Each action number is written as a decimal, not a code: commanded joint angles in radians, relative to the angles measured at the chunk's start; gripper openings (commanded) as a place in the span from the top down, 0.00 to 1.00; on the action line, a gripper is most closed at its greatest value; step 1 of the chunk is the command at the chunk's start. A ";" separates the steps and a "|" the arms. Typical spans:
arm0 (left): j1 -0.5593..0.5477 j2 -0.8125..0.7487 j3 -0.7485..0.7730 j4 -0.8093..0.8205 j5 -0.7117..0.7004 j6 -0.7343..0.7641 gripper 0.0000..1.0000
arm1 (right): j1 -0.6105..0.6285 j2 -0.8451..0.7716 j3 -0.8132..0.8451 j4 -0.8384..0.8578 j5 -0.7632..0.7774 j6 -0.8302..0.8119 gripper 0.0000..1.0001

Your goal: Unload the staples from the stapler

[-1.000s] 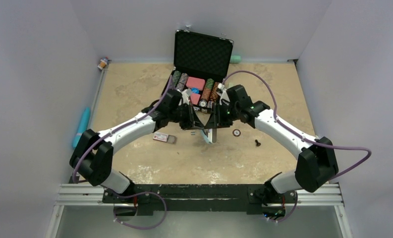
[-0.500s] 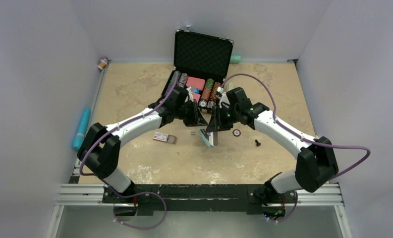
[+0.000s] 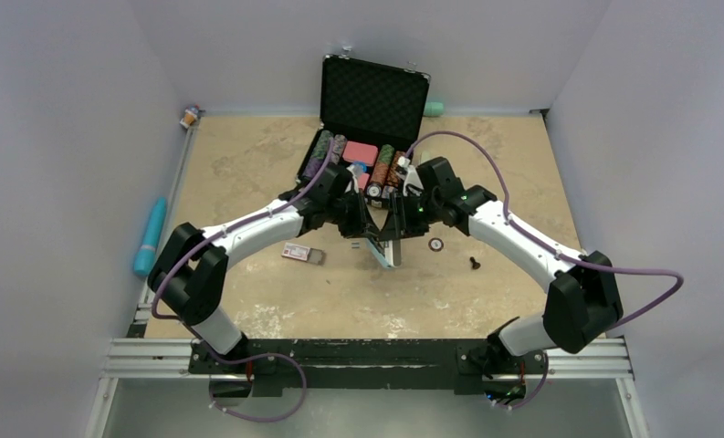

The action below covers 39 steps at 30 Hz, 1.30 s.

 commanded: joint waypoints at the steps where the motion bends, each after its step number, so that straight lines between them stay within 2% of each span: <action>1: -0.007 0.008 0.024 -0.006 -0.029 0.025 1.00 | 0.003 -0.002 0.041 0.004 -0.037 -0.024 1.00; 8: -0.012 0.001 -0.029 -0.037 -0.031 0.017 1.00 | -0.003 0.051 0.107 -0.004 -0.007 -0.050 1.00; 17: -0.049 -0.072 -0.193 -0.043 -0.032 -0.033 1.00 | -0.018 0.171 0.254 -0.035 0.003 -0.081 1.00; 21: -0.049 -0.101 -0.168 -0.106 -0.062 -0.008 1.00 | -0.020 0.171 0.252 -0.042 -0.008 -0.087 1.00; 24: -0.046 -0.131 -0.097 -0.229 -0.106 0.013 1.00 | -0.020 0.154 0.224 -0.045 -0.006 -0.087 1.00; 25: -0.044 -0.152 -0.059 -0.301 -0.153 0.020 0.93 | -0.019 0.146 0.214 -0.049 0.000 -0.087 1.00; 26: -0.044 -0.183 -0.020 -0.385 -0.206 0.024 0.80 | -0.020 0.135 0.206 -0.053 0.006 -0.088 1.00; 28: -0.041 -0.265 0.027 -0.488 -0.297 0.034 0.42 | -0.019 0.109 0.185 -0.060 0.020 -0.086 1.00; 30: -0.035 -0.356 0.034 -0.538 -0.342 0.037 0.12 | -0.022 0.085 0.166 -0.063 0.025 -0.081 1.00; 32: -0.026 -0.431 0.017 -0.558 -0.368 0.039 0.06 | -0.022 0.068 0.152 -0.066 0.024 -0.075 1.00; 36: -0.020 -0.542 -0.048 -0.567 -0.352 0.047 0.06 | -0.024 0.057 0.151 -0.066 0.018 -0.056 1.00; 39: -0.021 -0.644 -0.120 -0.506 -0.275 0.063 0.06 | -0.024 0.055 0.165 -0.044 -0.024 -0.023 1.00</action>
